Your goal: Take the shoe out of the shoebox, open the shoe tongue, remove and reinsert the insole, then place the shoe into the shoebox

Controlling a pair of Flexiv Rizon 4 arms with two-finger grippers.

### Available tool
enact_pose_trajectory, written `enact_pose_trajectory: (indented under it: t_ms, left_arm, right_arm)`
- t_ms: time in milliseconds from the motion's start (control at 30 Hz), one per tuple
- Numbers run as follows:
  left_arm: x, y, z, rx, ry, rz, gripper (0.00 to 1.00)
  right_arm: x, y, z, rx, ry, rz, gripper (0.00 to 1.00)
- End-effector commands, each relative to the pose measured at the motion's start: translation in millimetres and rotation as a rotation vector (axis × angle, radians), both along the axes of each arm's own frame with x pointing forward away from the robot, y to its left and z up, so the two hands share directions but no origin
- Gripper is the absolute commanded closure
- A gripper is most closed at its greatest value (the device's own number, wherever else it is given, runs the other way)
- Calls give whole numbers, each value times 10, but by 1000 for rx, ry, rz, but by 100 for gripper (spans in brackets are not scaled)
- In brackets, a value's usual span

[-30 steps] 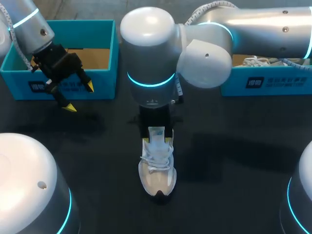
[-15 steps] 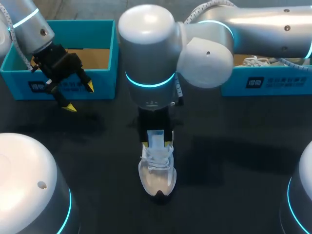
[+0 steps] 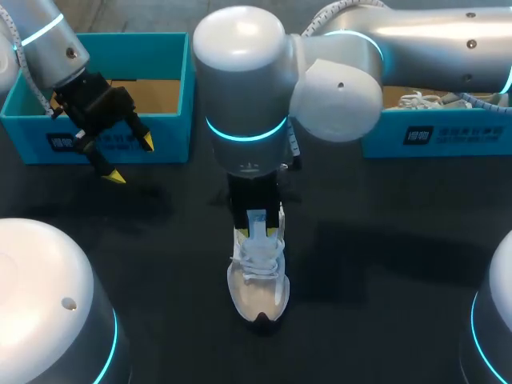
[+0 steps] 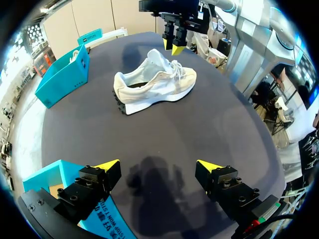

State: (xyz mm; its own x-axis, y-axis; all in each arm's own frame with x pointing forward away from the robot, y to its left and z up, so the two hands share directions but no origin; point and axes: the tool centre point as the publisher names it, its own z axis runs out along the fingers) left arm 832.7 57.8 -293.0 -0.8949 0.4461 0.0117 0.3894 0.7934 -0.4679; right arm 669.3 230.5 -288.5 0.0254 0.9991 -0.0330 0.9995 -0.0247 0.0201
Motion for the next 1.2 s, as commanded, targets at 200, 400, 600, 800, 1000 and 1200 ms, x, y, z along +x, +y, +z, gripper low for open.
enact_pose_trajectory:
  t_ms: [200,400,600,800,1000,1200]
  left_arm:
    - [-8,3,3,2,-1,0,0]
    - [-8,3,3,2,-1,0,0]
    - [-8,3,3,2,-1,0,0]
    - [-8,3,3,2,-1,0,0]
    - [-8,3,3,2,-1,0,0]
    - [-8,3,3,2,-1,0,0]
  right_arm:
    - [159,-36,-174,14,32,4,73]
    - [275,-73,-256,12,42,-3,77]
    - [380,-103,-359,17,53,-8,81]
    - [454,-111,-491,34,81,-11,83]
    - [461,-46,-585,55,101,-3,83]
    - [438,5,-570,57,99,-1,84]
